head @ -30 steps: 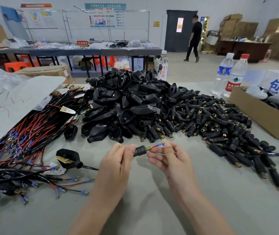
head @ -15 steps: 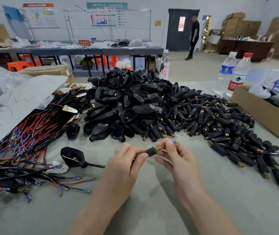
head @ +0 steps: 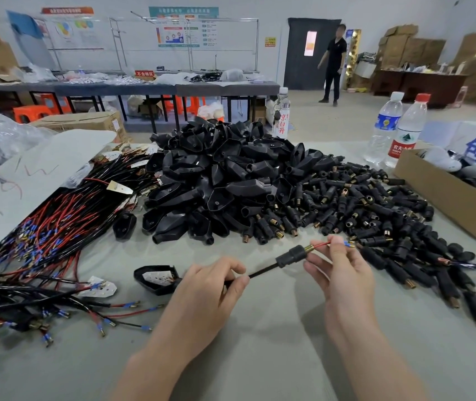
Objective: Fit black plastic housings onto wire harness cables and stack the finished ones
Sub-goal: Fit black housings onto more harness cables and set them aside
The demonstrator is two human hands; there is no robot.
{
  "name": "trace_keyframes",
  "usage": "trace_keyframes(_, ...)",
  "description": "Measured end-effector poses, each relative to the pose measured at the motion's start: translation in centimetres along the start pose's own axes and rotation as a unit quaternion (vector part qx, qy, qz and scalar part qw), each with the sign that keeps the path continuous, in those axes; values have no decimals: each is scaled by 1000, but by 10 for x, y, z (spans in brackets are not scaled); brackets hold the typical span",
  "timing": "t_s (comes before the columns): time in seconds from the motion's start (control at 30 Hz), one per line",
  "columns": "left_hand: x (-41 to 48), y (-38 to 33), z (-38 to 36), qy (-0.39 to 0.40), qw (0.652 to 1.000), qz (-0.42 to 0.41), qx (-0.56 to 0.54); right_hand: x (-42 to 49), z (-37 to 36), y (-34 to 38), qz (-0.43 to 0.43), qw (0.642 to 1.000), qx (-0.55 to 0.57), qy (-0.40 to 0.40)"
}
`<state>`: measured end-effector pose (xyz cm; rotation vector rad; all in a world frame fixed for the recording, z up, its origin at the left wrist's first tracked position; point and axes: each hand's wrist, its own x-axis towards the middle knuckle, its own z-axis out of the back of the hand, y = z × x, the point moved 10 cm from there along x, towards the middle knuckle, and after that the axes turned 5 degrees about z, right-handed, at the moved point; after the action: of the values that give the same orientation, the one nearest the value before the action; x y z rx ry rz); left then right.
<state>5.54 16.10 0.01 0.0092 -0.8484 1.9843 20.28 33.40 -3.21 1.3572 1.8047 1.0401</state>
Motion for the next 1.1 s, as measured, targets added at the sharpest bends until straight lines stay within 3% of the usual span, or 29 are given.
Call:
trace_keyframes(0.1, -1, -12, 8, -46, 998, -35, 17, 1, -3, -13, -57, 996, 64, 8)
trace_keyframes(0.27, -1, -12, 14, -74, 997, -24, 3, -19, -37, -45, -178, 973, 95, 110)
trace_keyframes(0.37, -1, -10, 20, -110, 994, -14, -10, -30, -49, -54, -205, 961, 112, 147)
trace_keyframes(0.57, -1, -8, 19, -129, 991, -10, -25, -33, -55, -49, -173, 964, 96, 180)
trace_keyframes(0.67, -2, -19, 20, -148, 987, -50, 28, -31, -54, -45, -145, 970, 76, 181)
trace_keyframes(0.87, 0, -12, 13, -126, 974, -69, 174, -12, -29, -26, -58, 992, 5, 111)
trace_keyframes(1.1, -1, -12, 17, -152, 962, -101, 203, -8, -32, -22, -27, 991, -13, 132)
